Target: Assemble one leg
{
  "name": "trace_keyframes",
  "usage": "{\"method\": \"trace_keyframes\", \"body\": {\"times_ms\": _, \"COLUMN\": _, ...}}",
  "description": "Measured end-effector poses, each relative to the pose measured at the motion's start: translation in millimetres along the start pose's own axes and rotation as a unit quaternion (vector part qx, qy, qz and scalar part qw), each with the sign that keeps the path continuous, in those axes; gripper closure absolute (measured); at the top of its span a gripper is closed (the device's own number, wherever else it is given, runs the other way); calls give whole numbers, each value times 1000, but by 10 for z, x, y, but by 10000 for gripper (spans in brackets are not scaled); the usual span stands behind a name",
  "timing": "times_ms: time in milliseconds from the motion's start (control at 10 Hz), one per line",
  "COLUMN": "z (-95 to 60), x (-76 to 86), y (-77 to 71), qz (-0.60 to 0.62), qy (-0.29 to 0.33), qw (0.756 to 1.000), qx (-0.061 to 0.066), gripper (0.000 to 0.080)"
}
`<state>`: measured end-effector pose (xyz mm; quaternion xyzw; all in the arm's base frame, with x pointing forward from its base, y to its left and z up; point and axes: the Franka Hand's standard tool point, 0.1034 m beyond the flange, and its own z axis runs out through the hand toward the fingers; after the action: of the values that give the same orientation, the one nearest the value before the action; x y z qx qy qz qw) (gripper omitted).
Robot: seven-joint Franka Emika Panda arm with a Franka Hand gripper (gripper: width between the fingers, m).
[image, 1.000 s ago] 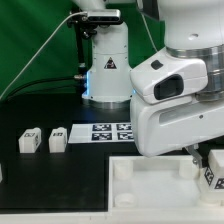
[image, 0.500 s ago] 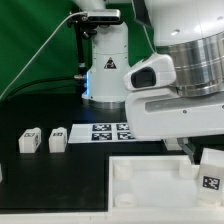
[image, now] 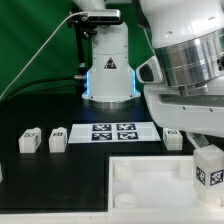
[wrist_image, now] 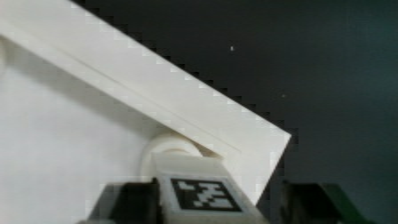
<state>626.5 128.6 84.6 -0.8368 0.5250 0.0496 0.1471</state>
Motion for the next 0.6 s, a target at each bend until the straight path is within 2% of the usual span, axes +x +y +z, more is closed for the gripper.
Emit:
{"method": "trace_keyframes", "body": {"times_ms": 100, "z": 8, "x": -13, "y": -7, "qz": 43, "qy": -4, "qw": 999, "qx": 6, "gripper": 466}}
{"method": "trace_keyframes", "body": {"times_ms": 200, "z": 6, "x": 13, "y": -19, "qz": 69, "qy": -2, "qw": 997, "qx": 19, "gripper": 466}}
{"method": "trace_keyframes", "body": {"times_ms": 400, "z": 13, "x": 4, "y": -13, "qz": 64, "qy": -3, "qw": 998, "qx": 18, "gripper": 467}}
{"method": "trace_keyframes", "body": {"times_ms": 500, "z": 15, "x": 3, "y": -13, "qz": 57, "qy": -3, "qw": 998, "qx": 18, "gripper": 271}}
{"method": "trace_keyframes", "body": {"times_ms": 600, "z": 16, "x": 9, "y": -3, "qz": 18, "qy": -4, "qw": 1000, "qx": 16, "gripper": 271}}
